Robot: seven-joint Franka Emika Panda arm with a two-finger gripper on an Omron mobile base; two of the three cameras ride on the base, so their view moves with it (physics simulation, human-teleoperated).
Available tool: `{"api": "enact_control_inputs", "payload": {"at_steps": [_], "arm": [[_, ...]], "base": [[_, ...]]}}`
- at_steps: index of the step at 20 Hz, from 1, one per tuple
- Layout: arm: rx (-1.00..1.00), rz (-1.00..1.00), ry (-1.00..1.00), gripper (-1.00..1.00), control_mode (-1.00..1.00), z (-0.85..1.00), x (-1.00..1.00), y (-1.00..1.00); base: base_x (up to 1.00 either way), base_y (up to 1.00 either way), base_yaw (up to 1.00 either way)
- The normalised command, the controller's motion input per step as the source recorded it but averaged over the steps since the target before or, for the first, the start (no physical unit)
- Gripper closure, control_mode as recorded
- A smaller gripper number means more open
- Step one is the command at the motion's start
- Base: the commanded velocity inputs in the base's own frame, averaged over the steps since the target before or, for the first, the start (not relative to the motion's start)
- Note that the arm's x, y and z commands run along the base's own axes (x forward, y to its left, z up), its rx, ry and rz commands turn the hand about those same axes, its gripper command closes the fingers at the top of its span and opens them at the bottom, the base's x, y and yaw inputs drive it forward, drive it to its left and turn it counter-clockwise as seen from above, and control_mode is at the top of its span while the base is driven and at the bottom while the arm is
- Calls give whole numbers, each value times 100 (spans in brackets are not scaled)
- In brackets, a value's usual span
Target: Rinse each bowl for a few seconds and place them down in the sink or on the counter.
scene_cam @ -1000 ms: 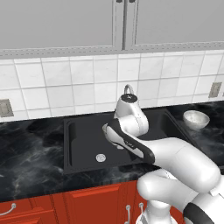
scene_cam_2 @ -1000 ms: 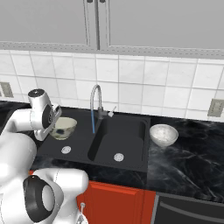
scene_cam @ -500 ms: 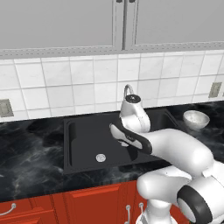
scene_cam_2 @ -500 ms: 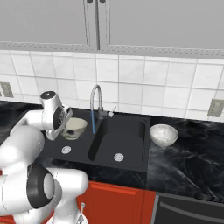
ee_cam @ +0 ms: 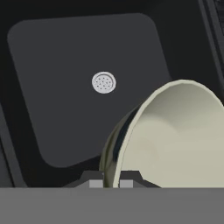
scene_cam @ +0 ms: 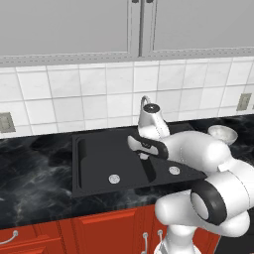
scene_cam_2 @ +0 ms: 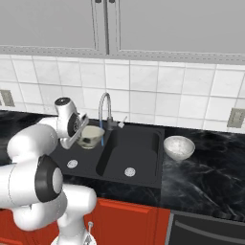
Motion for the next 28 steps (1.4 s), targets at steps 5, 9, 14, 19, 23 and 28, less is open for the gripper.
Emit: {"api": "enact_control_inputs", "payload": {"at_steps": [5, 9, 14, 19, 23, 28], "arm": [[-4, -4, 1, 100, -100, -12, 41, -2], [-5, -4, 2, 100, -100, -13, 45, 0], [-4, -2, -2, 100, -100, 1, 0, 7], [0, -1, -2, 100, -100, 3, -23, 31], [2, -1, 0, 100, -100, -2, -6, 31], [1, -3, 1, 100, -100, -17, 1, 30]], "base": [[0, 0, 0], [0, 0, 0], [0, 0, 0], [0, 0, 0], [0, 0, 0], [0, 0, 0]]}}
